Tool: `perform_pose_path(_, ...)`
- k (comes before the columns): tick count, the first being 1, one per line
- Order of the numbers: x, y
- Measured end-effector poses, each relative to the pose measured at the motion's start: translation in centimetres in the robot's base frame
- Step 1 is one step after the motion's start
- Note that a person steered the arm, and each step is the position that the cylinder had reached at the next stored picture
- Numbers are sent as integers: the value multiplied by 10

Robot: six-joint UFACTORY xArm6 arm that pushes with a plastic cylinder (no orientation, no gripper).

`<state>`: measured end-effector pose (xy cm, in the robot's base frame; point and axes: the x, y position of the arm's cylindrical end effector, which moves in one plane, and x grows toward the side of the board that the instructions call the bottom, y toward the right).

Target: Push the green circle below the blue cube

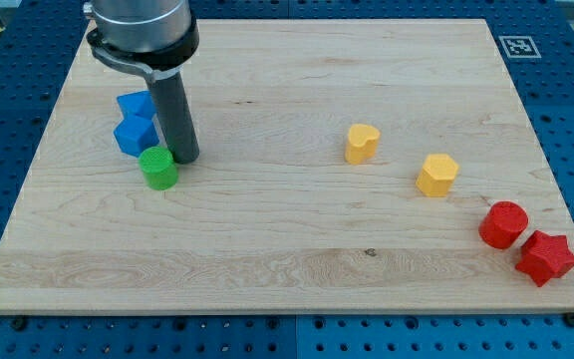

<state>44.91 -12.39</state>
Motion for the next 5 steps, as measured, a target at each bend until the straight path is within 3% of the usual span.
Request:
perform_pose_path(1,-22,24)
perform_pose_path(2,-3,64)
perform_pose_path(3,25,57)
perform_pose_path(5,25,-9)
